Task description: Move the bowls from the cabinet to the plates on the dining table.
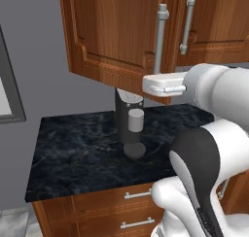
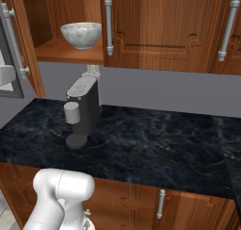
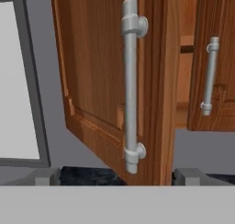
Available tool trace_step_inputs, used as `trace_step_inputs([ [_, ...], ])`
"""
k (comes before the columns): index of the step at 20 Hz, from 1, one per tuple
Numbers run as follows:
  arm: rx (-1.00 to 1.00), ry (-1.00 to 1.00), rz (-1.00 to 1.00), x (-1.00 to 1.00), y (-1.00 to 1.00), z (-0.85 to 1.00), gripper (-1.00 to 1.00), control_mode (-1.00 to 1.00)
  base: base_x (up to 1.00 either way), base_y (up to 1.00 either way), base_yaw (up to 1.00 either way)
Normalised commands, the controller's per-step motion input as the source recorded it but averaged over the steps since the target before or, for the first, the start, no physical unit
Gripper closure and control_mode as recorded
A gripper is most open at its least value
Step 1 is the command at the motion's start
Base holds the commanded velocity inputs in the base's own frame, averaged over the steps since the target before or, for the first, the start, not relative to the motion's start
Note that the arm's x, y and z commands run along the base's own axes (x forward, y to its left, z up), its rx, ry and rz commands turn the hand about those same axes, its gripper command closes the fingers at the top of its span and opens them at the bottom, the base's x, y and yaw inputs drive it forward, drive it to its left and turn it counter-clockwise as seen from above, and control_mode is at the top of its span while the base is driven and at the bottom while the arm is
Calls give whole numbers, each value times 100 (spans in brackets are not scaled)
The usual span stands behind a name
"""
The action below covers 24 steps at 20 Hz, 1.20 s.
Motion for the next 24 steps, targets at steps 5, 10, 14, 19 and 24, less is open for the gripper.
trace_step_inputs([
  [5, 6, 0, -2, -41, -36, 11, -100, -100, 0, 0, 0],
  [10, 13, 1, -5, -11, -54, 0, -100, -100, 0, 0, 0],
  [14, 17, 0, -8, -3, -65, 0, -100, -100, 0, 0, 0],
  [19, 12, 0, -7, 1, -58, 0, -100, -100, 0, 0, 0],
  [24, 22, 0, -4, 28, -34, 0, -100, -100, 0, 0, 0],
])
